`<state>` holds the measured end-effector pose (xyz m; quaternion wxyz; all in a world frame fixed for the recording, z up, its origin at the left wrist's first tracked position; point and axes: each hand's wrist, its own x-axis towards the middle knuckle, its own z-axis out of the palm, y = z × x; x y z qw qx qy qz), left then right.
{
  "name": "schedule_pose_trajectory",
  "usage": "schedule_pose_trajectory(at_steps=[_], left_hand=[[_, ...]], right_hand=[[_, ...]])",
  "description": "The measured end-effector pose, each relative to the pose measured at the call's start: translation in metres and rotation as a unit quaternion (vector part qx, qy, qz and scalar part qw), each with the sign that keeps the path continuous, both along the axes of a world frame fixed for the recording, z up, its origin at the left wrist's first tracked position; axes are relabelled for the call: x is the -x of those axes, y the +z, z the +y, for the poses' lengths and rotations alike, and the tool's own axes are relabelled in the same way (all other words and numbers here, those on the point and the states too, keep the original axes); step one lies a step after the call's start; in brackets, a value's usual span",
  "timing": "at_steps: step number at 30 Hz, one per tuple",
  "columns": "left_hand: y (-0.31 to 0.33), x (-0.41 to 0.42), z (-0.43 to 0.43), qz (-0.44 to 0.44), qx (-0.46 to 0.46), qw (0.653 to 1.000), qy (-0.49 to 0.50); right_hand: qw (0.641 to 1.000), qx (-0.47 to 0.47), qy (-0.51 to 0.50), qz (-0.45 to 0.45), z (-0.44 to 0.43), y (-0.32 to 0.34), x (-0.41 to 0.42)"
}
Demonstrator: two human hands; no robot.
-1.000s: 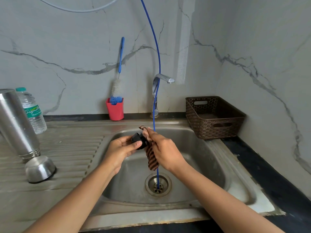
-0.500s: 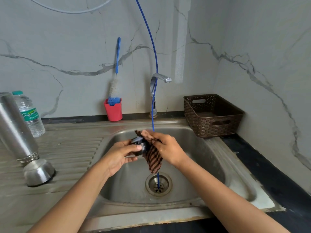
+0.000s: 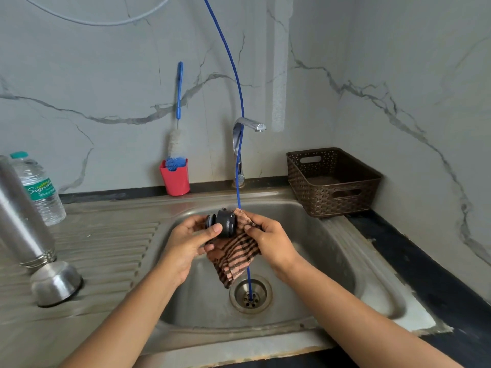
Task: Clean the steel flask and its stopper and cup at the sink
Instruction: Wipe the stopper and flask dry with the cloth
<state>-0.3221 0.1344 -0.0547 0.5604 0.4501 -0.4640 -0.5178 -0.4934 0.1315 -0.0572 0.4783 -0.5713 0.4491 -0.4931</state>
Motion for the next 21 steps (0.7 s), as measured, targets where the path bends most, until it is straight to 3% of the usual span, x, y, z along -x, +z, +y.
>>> schedule_pose_trajectory(at_steps=[3, 7, 10, 11, 13, 15, 16, 21], left_hand=[[0.001, 0.000, 0.001, -0.051, 0.020, 0.999, 0.007], [-0.001, 0.001, 0.001, -0.047, 0.018, 0.999, -0.018], [0.000, 0.000, -0.001, -0.017, 0.020, 1.000, 0.013], [0.001, 0.000, -0.002, -0.007, 0.018, 1.000, 0.024], [0.001, 0.000, -0.002, 0.005, 0.014, 0.999, 0.032], [0.000, 0.000, -0.003, 0.007, 0.005, 1.000, 0.027], [0.000, -0.001, -0.003, 0.006, 0.001, 1.000, 0.026], [-0.001, -0.001, 0.000, -0.042, 0.034, 0.998, 0.013]], right_hand=[[0.999, -0.024, -0.001, -0.028, -0.002, -0.001, 0.004], [1.000, -0.021, -0.016, -0.017, -0.005, -0.001, 0.007], [0.991, 0.094, -0.051, 0.079, 0.000, 0.005, 0.012], [0.972, 0.168, -0.065, 0.149, 0.003, 0.006, 0.011], [0.893, 0.316, -0.072, 0.313, 0.007, 0.001, 0.003], [0.808, 0.386, -0.081, 0.438, 0.007, -0.006, -0.006], [0.795, 0.383, -0.071, 0.466, 0.005, -0.005, -0.008], [0.841, 0.305, 0.003, 0.446, -0.006, 0.012, 0.000]])
